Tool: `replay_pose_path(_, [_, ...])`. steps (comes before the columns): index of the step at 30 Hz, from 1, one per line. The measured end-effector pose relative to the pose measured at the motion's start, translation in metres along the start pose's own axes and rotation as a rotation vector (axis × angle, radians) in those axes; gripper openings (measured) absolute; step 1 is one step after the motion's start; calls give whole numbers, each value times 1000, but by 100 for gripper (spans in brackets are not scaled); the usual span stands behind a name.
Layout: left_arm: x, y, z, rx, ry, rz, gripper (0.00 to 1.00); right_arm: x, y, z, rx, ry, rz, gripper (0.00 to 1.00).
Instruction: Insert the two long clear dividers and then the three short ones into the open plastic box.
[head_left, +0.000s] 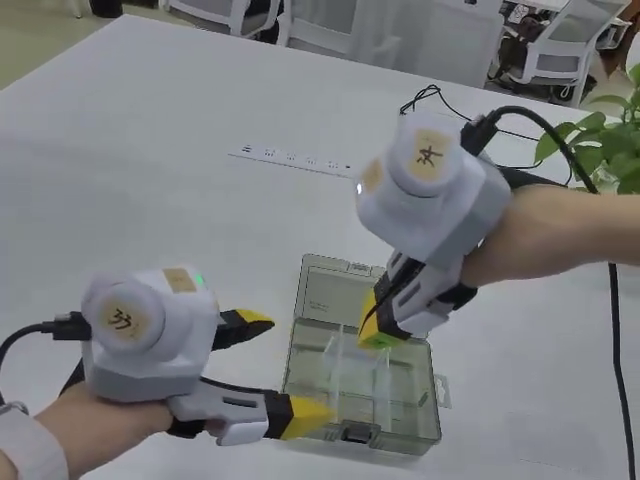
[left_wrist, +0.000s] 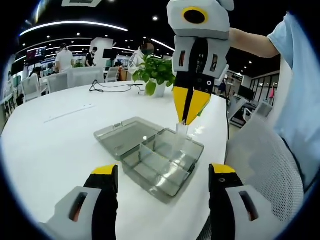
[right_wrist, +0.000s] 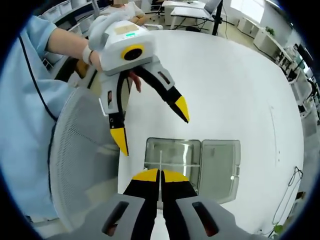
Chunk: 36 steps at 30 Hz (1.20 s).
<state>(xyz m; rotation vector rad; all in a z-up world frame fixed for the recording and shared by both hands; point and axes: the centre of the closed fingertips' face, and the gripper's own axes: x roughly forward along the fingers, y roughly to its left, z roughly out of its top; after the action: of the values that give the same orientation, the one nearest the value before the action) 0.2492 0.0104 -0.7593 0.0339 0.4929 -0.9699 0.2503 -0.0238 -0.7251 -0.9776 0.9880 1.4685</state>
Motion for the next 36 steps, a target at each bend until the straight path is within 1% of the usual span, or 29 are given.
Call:
replay_pose_path(2, [-3,4,-3,-12,5,13,80,3,-4,3,-4,-2,-11,2])
replay_pose_path(6, [-6,7,-8,-29,9,25,81,8,-14,5,-6,1,-31,2])
replay_pose_path(8, [-7,7,-12,-40,17,30,82,10,-17,7,10,-5,-33,2])
replay_pose_path(12, [-8,9,-19,-58,31,46,87,14,-18,10,19,-9,-31,2])
replay_pose_path(14, [-9,10,-21,-66,31,50,88,15,-18,11,19,-15,-30,2])
replay_pose_path(18, [-12,9,-23,-78,35,52,87,19,-20,11,19,-14,-33,2])
replay_pose_path(24, [-14,11,-27,-92,37,58,86,24,-19,12,28,-16,-20,2])
replay_pose_path(25, [-14,11,-27,-93,38,59,86,25,-20,13,20,-21,-26,2])
replay_pose_path(26, [-15,11,-28,-95,38,59,85,26,-20,12,28,-11,-17,2])
replay_pose_path(29, [-16,11,-29,-100,39,60,85,30,-21,13,21,-7,-12,2])
replay_pose_path(34, [-17,11,-32,-109,41,61,83,35,-23,9,14,5,-10,2])
replay_pose_path(36, [-17,11,-32,-112,40,61,83,36,-23,9,18,2,-10,2])
